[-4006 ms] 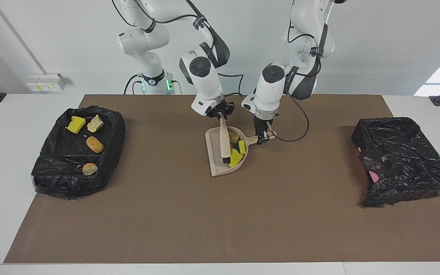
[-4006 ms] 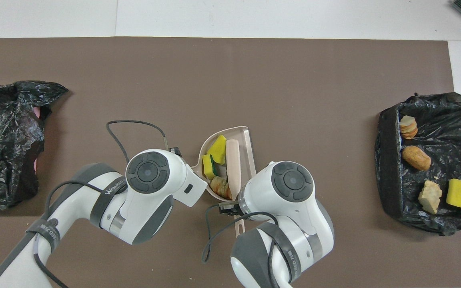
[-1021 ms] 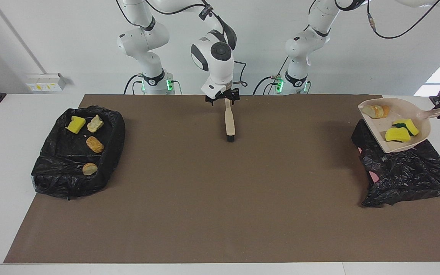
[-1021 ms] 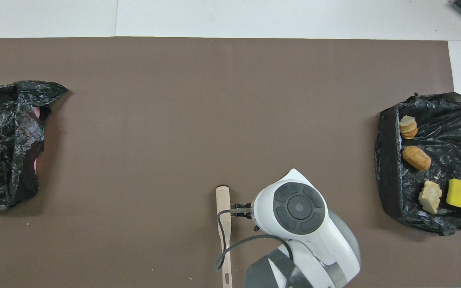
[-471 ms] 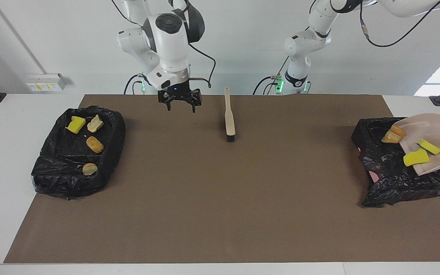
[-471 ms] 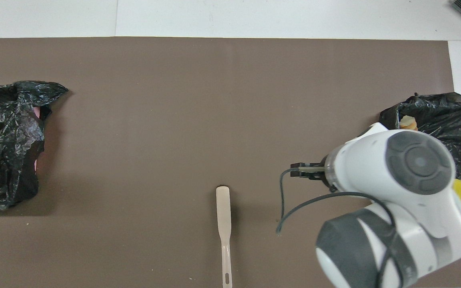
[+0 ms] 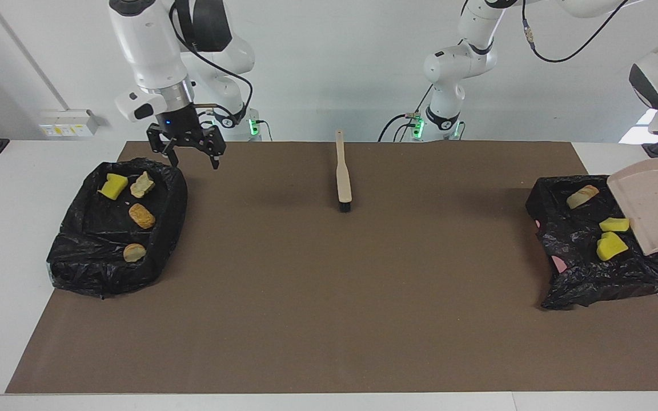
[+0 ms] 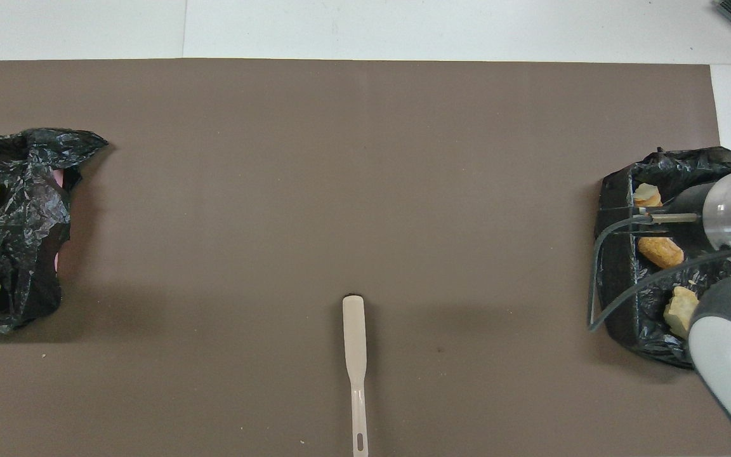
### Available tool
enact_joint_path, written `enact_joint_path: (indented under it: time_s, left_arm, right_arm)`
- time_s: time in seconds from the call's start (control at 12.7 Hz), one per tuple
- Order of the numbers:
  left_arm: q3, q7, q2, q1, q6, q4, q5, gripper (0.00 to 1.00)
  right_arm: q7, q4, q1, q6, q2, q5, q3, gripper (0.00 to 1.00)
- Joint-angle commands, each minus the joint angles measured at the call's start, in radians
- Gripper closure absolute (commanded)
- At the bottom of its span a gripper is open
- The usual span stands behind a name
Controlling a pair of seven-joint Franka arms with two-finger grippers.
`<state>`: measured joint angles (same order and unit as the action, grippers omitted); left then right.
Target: Sweep and dump trash in bin
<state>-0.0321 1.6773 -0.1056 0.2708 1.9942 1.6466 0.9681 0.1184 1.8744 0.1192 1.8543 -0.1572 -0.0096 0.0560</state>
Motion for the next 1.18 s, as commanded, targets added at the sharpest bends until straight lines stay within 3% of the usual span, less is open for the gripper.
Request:
enact_joint_path:
  time_s: [0.0, 0.31, 0.63, 1.1]
  left_arm:
    - [0.001, -0.005, 0.044, -0.007, 0.009, -0.025, 0.012, 1.0]
    - [0.014, -0.062, 0.055, -0.012, -0.009, -0.041, -0.222, 1.0]
    - [0.024, -0.33, 0.066, -0.027, -0.08, -0.025, -0.487, 1.0]
    - [0.028, -0.833, 0.076, -0.192, -0.21, 0.025, -0.698, 1.0]
  right_arm:
    - [-0.078, -0.089, -0.004, -0.03, 0.025, -0.059, 0.03, 0.0]
    - [-0.161, -0.303, 0.013, -0.235, 0.103, -0.075, 0.05, 0.0]
    - [-0.128, -0.279, 0.003, -0.254, 0.082, -0.027, 0.05, 0.0]
    - [-0.122, -0.267, -0.001, -0.253, 0.073, -0.027, 0.05, 0.0]
